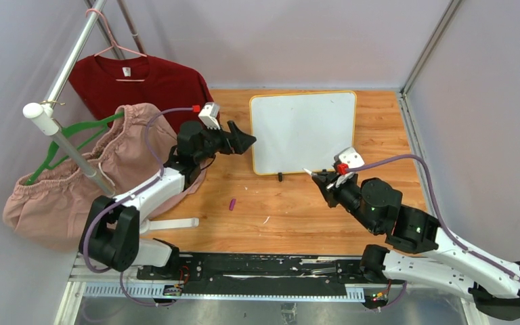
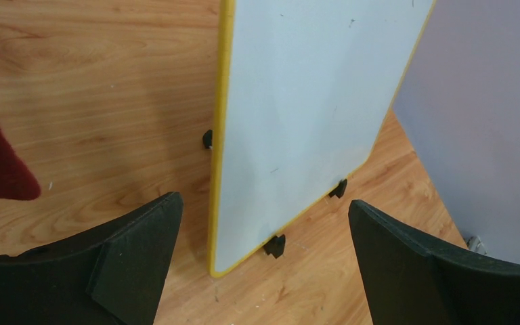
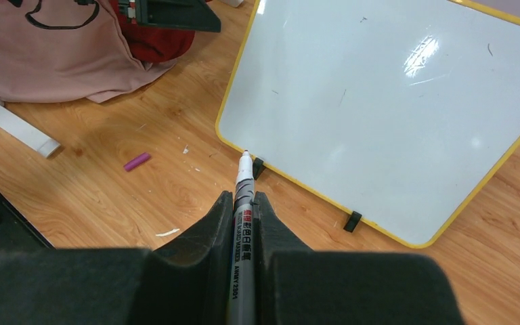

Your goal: Write a sentence on the whiteboard

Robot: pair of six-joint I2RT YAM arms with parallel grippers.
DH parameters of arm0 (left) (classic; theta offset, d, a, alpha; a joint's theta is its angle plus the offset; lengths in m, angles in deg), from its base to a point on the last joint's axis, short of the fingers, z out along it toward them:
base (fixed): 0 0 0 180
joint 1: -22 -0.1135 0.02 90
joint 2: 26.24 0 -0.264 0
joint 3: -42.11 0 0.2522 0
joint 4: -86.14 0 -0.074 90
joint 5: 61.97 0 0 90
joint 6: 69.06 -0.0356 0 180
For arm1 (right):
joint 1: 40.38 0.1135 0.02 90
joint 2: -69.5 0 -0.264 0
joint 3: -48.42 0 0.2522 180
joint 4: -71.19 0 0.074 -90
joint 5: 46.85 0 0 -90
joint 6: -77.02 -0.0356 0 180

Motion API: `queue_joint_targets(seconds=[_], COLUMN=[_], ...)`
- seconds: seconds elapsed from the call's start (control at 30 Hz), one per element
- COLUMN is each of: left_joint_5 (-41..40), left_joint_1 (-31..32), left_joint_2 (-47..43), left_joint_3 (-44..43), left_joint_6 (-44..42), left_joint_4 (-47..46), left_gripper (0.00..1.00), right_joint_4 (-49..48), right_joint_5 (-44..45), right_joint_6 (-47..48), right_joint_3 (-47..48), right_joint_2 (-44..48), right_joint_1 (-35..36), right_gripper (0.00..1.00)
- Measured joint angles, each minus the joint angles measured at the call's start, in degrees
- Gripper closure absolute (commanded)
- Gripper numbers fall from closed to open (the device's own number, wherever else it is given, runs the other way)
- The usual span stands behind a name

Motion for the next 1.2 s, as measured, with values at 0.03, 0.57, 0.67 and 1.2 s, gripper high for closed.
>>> queue_joint_targets(seconds=[0.03, 0.57, 0.67, 1.2], left_joint_5=[0.79, 15.47, 16.59, 15.52], left_joint_1=[-1.01, -7.37, -7.37, -7.37], left_joint_2=[1.07, 16.33, 18.88, 24.68], left_joint_3=[0.00, 2.14, 2.16, 4.59], left_joint_6=[0.68, 14.45, 16.15, 17.35], left_joint_4=[-1.11, -26.23, -31.54, -41.05], left_gripper=[0.04, 0.11, 0.13, 0.31], right_joint_4=[-1.20, -12.28, -14.34, -28.57], right_joint_5=[-0.24, -0.96, -2.99, -10.56], right_joint_6=[0.57, 3.74, 2.97, -1.07], right_joint_3=[-0.94, -0.87, -0.35, 2.25], right_joint_2=[0.26, -13.35, -15.98, -27.04], right_joint_1=[0.00, -2.86, -5.33, -13.18], right_gripper=[1.00, 1.00, 1.00, 1.00])
